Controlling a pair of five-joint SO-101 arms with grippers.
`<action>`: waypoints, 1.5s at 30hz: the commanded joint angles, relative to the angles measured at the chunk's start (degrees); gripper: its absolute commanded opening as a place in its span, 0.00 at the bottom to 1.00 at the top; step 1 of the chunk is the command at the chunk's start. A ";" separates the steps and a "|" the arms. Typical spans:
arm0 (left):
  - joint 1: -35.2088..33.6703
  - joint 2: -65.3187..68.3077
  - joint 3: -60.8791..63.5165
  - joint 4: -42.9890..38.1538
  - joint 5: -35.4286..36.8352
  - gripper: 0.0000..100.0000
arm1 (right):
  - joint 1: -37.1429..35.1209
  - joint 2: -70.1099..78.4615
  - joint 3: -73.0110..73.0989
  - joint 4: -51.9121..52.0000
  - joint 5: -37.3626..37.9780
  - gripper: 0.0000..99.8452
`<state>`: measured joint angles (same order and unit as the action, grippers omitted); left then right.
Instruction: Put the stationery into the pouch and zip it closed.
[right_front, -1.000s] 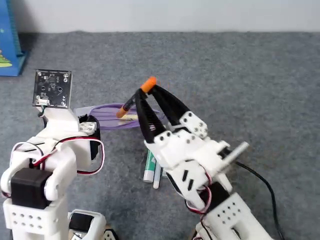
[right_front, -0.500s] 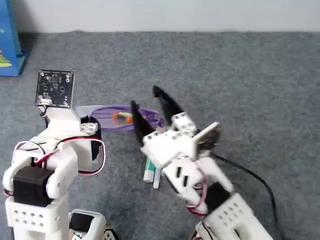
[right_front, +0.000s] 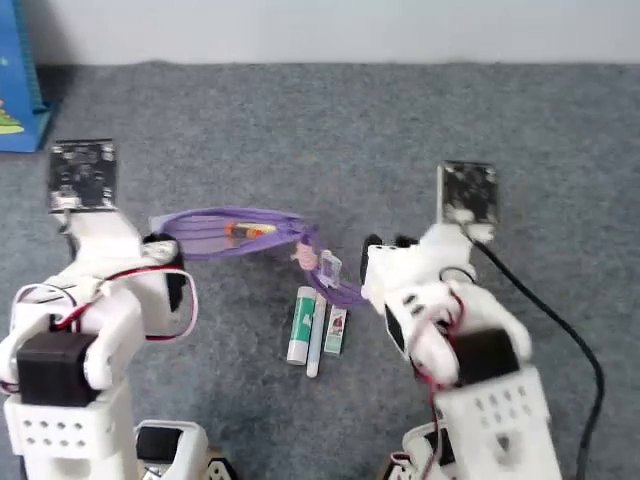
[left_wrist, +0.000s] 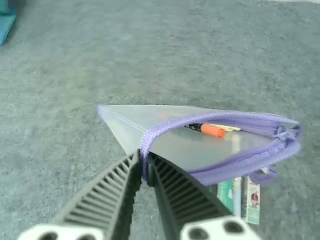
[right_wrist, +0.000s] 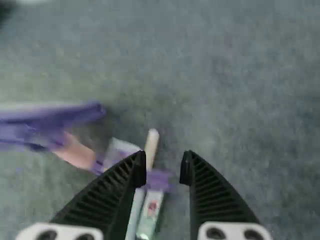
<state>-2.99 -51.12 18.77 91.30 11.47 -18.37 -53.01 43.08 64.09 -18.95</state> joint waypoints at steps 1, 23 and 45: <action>-1.23 0.62 -0.31 0.00 0.70 0.01 | 0.66 11.65 -3.60 0.48 -0.62 0.12; -1.67 0.62 -0.04 0.18 0.62 0.01 | -11.82 47.43 -3.69 -19.38 -3.96 0.12; -1.67 0.62 1.36 0.09 0.53 0.01 | -1.54 30.99 -3.60 -1.54 5.45 0.01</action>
<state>-4.57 -51.47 20.00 91.30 11.74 -21.01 -12.22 41.05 58.73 -16.92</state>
